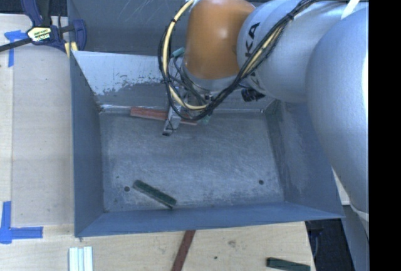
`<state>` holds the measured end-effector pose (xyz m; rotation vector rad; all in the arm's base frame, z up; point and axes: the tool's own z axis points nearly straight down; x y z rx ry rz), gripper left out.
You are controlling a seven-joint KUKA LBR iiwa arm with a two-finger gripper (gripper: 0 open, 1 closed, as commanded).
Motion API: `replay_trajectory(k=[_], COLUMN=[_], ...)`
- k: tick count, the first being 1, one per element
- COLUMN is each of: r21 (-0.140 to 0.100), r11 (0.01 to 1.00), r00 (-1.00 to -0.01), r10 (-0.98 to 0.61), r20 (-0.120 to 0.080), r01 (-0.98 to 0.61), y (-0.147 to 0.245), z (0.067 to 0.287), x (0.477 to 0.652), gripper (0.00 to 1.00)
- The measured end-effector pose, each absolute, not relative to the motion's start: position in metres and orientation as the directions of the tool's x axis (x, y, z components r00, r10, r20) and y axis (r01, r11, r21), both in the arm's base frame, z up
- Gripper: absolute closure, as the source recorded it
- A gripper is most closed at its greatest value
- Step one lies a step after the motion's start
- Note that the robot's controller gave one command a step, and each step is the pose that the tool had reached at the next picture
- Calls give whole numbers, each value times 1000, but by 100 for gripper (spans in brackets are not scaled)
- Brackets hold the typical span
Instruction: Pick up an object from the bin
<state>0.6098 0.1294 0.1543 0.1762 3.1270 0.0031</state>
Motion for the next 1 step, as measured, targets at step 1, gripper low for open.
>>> replay_trajectory(k=[1], r21=[1], r11=[991], r00=[-991], r10=[132], r20=[-3], r01=[132], y=[139], z=[254], x=[600], gripper=[100])
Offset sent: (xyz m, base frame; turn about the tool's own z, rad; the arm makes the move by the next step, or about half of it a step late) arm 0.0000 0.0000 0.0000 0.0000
